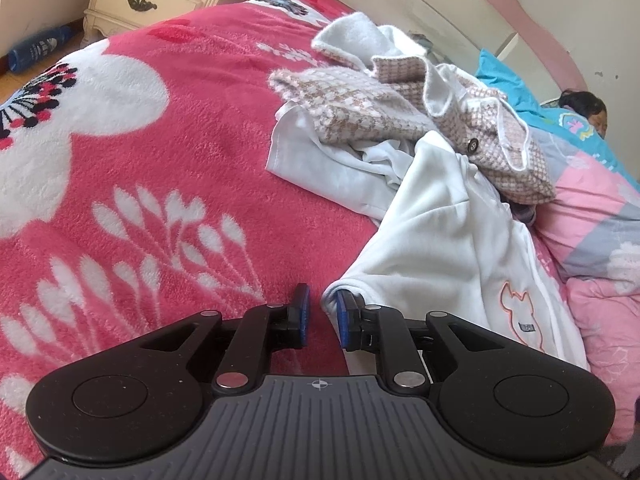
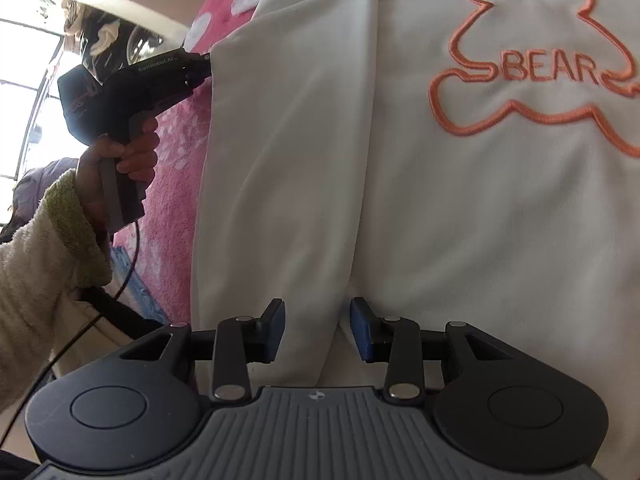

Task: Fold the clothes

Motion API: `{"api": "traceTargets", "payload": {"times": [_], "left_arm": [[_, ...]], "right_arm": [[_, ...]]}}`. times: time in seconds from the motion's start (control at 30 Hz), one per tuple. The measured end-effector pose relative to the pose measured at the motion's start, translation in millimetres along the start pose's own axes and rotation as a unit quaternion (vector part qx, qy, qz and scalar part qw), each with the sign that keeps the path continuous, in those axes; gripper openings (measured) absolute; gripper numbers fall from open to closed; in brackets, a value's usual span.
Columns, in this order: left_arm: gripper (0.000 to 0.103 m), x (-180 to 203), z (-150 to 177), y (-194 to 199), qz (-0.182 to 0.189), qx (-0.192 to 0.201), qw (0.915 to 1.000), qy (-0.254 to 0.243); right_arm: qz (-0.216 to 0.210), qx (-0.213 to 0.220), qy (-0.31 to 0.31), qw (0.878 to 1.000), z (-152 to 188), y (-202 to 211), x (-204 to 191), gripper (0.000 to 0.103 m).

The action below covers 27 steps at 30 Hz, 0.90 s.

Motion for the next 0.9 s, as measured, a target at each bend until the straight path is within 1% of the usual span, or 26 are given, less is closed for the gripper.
{"api": "traceTargets", "payload": {"times": [0.07, 0.17, 0.37, 0.47, 0.5, 0.53, 0.57, 0.6, 0.63, 0.9], "left_arm": [[0.016, -0.3, 0.4, 0.3, 0.001, 0.0, 1.0, 0.002], [0.016, -2.1, 0.9, 0.6, 0.004, 0.0, 0.9999, 0.009], [0.016, -4.4, 2.7, 0.3, 0.01, 0.004, 0.9998, 0.015], [0.017, -6.2, 3.6, -0.3, 0.014, 0.005, 0.9997, 0.019], [0.017, -7.1, 3.7, -0.6, 0.016, 0.005, 0.9996, 0.021], [0.017, -7.9, 3.7, -0.7, 0.018, 0.004, 0.9996, 0.022], [0.017, -8.6, 3.7, -0.8, 0.02, 0.004, 0.9995, 0.023], [0.017, -8.7, 3.7, -0.7, 0.021, 0.005, 0.9995, 0.023], [0.017, -8.8, 3.6, -0.7, 0.021, 0.005, 0.9995, 0.022], [0.017, -10.9, 3.5, -0.6, 0.027, 0.003, 0.9993, 0.025]], "right_arm": [[-0.01, 0.009, -0.014, 1.0, 3.9, 3.9, -0.9, 0.035], [-0.024, 0.012, -0.024, 0.999, 6.5, 9.2, -5.6, 0.035], [-0.015, -0.039, -0.048, 0.998, 20.6, -8.2, -9.1, 0.036], [-0.014, -0.044, -0.058, 0.997, 25.6, -17.7, -7.4, 0.036], [-0.013, -0.042, -0.058, 0.997, 27.3, -18.7, -7.2, 0.031], [-0.011, -0.038, -0.058, 0.998, 29.1, -18.7, -7.3, 0.025], [-0.008, -0.034, -0.057, 0.998, 31.0, -18.2, -7.5, 0.01], [-0.009, -0.03, -0.063, 0.998, 32.1, -16.7, -6.4, 0.006], [-0.011, -0.026, -0.071, 0.997, 32.8, -13.6, -4.7, 0.004], [0.006, -0.005, -0.093, 0.996, 42.2, 20.7, 6.9, 0.004]]}}
Point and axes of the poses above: each gripper's, at about its wrist camera, not at the fingertips, and y roughly against the way its jaws point, x to its right, z to its underside, the point moved 1 cm from there along -y, roughly the way its jaws point, and after that the axes turned 11 degrees about -z, right-handed, at the moved point
